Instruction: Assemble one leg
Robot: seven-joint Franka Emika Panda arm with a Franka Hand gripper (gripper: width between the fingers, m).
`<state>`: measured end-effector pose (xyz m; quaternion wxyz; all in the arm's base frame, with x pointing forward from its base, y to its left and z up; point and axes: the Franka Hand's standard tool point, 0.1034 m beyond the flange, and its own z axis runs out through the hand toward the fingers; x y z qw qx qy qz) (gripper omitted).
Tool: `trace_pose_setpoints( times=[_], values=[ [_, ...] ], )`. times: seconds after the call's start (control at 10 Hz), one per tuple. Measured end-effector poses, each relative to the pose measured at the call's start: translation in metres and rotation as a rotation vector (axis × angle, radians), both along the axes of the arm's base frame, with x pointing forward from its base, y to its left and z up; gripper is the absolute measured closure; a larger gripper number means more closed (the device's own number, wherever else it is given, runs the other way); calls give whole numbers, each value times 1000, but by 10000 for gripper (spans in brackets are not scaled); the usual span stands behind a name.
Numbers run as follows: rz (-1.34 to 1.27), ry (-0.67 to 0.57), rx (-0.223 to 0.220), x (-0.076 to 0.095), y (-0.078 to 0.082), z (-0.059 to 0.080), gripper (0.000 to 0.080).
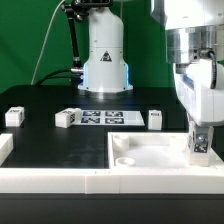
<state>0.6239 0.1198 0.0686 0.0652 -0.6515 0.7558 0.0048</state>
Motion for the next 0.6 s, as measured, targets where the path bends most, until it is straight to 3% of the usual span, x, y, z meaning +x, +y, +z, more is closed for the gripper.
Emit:
trace_pose_setpoints(
  times=[0.1,0.2,0.3,0.4,0.5,0.6],
  values=[
    [0,0,2,0,0,0,505],
    [51,-5,-3,0,0,0,415],
    [50,-5,0,0,1,0,415],
    [116,-7,-5,0,0,0,222],
    [265,5,-9,-1,-1,1,172],
    [387,-7,-17,0,0,3,172]
  ],
)
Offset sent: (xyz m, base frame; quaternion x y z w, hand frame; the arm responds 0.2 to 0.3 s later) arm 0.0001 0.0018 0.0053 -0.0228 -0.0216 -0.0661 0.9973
